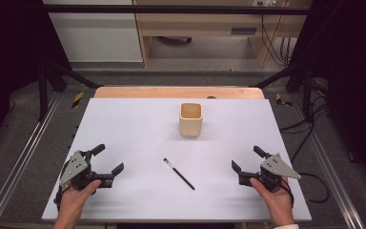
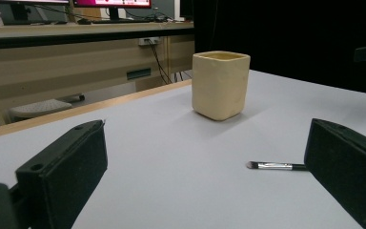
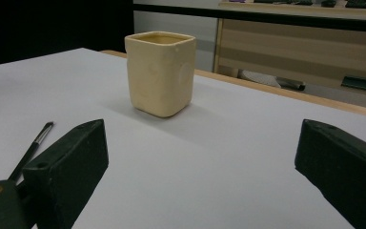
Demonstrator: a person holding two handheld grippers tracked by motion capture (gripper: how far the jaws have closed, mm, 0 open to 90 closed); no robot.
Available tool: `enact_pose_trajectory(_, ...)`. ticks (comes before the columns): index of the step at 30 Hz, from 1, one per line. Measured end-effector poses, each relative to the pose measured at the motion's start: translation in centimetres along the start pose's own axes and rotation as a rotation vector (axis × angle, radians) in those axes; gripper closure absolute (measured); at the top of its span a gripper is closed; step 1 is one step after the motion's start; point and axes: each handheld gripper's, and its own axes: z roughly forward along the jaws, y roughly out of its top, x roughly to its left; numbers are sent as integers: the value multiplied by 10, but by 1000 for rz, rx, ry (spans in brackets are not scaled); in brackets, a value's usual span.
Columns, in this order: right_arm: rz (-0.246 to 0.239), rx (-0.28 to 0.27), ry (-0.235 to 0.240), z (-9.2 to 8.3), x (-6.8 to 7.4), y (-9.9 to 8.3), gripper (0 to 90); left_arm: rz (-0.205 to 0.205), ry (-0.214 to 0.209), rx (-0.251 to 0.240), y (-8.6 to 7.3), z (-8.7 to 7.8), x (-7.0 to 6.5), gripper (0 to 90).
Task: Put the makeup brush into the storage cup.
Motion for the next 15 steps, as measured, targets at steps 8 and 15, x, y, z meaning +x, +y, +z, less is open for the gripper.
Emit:
enact_pose_trajectory(8, 0, 56, -7, -1, 5, -1, 56, 13, 0, 12, 0, -3, -4, 4)
enact_pose_trajectory(15, -36, 155, 13, 1, 16, -1, 80, 15, 4, 13, -1, -5, -5, 3)
